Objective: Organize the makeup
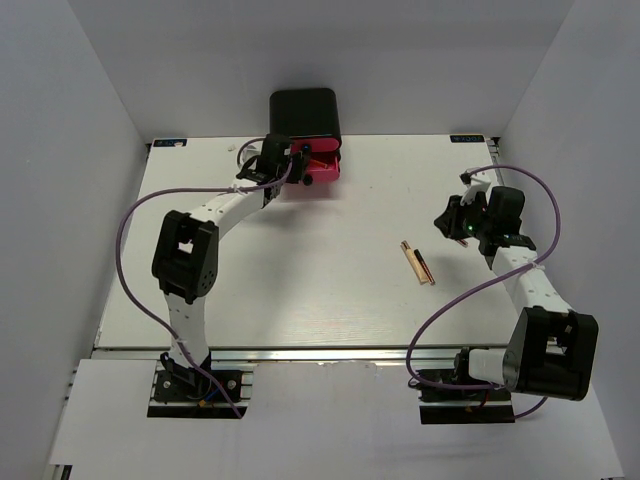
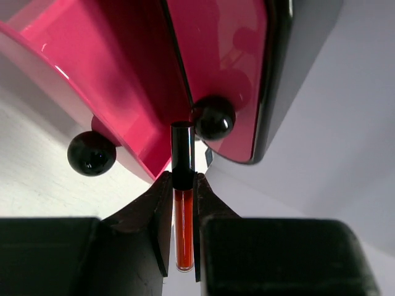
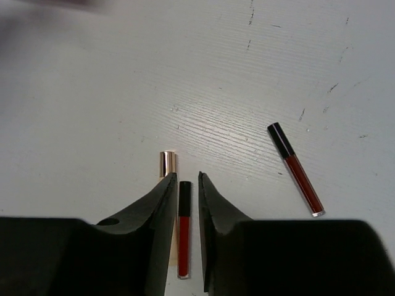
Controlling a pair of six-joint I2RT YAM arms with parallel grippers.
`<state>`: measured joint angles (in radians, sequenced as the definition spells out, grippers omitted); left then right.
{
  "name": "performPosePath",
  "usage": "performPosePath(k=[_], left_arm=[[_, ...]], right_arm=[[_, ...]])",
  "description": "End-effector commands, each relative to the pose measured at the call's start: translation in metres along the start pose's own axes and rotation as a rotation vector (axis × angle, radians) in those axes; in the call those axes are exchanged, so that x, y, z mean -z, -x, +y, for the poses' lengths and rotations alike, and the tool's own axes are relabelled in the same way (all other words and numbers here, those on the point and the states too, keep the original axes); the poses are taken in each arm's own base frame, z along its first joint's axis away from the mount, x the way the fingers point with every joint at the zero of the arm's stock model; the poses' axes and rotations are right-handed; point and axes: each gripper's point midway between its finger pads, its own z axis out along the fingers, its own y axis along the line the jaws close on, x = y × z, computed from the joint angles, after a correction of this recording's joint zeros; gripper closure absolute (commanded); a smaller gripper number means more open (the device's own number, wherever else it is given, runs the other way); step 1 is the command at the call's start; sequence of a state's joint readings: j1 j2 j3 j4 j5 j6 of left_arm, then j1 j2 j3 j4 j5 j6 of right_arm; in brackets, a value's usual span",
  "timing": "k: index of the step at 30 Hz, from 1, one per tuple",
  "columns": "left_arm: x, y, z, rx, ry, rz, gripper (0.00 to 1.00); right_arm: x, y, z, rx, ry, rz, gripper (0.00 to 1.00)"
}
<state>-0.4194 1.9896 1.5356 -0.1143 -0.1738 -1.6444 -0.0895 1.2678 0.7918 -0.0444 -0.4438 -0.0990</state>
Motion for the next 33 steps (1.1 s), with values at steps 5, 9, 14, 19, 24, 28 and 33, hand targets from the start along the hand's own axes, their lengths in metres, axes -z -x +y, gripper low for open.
performPosePath(k=[5,9,14,19,24,28,33], left_arm=[[-0.014,0.019,0.005,0.097,0.073,-0.073,0.99],[-0.023,0.019,0.003,0.090,0.075,-0.060,0.89],[-0.026,0.019,0.002,0.108,0.052,-0.034,0.68],[-0.022,0.019,-0.007,0.104,0.023,-0.024,0.56],[-0.012,0.016,-0.016,0.108,-0.004,-0.002,0.51],[0.000,0.014,-0.029,0.107,-0.052,0.018,0.52],[0.028,0.008,-0.058,0.052,-0.142,0.064,0.67]], right_arm=[[0.004,0.011,0.000,0.052,-0.008,-0.040,0.60],[0.005,0.012,-0.001,0.063,-0.009,-0.040,0.57],[0.007,0.012,0.000,0.067,-0.009,-0.038,0.56],[0.007,0.009,0.001,0.084,-0.002,-0.026,0.51],[0.007,0.009,0.004,0.140,0.032,-0.013,0.41],[0.009,0.005,0.012,0.235,0.111,0.024,0.34],[0.009,-0.007,-0.003,0.368,0.086,0.112,0.38]])
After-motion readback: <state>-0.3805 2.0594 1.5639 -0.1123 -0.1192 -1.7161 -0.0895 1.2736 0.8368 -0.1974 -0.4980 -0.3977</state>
